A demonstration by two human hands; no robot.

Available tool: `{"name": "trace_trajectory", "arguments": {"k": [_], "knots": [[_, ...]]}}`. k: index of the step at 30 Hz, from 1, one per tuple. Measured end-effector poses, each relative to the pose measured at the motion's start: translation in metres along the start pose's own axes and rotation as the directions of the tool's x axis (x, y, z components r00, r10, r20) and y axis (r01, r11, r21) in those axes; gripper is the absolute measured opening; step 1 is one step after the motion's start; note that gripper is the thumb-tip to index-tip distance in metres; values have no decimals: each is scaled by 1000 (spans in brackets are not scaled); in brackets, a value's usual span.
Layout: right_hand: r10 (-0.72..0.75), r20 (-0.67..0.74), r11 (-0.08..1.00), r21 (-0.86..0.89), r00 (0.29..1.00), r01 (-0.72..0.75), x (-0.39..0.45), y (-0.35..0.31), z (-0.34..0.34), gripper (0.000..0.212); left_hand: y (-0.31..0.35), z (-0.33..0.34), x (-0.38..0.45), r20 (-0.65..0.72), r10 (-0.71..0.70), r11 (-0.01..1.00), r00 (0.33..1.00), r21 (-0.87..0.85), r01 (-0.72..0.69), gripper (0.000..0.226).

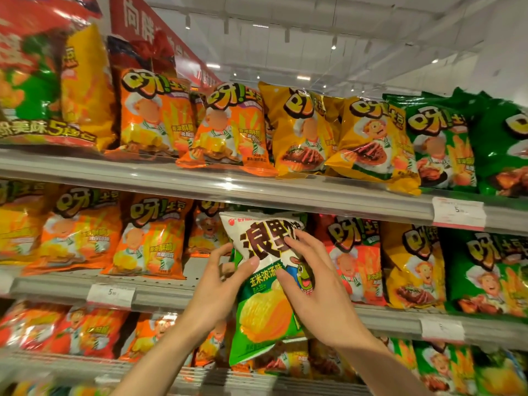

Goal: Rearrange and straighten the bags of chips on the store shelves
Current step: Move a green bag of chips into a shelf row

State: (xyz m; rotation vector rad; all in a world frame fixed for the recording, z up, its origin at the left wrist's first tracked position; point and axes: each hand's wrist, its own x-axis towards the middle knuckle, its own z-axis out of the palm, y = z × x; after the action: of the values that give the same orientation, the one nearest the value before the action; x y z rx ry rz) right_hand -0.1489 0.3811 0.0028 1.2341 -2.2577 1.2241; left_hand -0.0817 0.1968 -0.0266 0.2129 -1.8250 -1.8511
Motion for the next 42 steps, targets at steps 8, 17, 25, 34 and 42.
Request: {"name": "trace_trajectory", "arguments": {"k": [8,17,25,34,42], "knots": [[83,0,995,47,997,-83,-25,21,-40,53,-7,49,-24,-49,44,999,998,17,-43,78],[93,-71,995,30,993,-91,-95,94,-183,55,-2,213,-65,-10,110,988,994,112,-108,64],[201,-125,979,-11,972,-204,-186,180,-346,54,-12,412,-106,111,46,996,993,74,-54,88],[288,-191,957,14,938,-291,-222,249,-429,50,-15,530,-105,206,4,988,978,151,-36,78],[213,-137,974,-49,967,-221,-178,286,-441,49,-22,544,-59,189,17,996,982,88,-34,75]]}}
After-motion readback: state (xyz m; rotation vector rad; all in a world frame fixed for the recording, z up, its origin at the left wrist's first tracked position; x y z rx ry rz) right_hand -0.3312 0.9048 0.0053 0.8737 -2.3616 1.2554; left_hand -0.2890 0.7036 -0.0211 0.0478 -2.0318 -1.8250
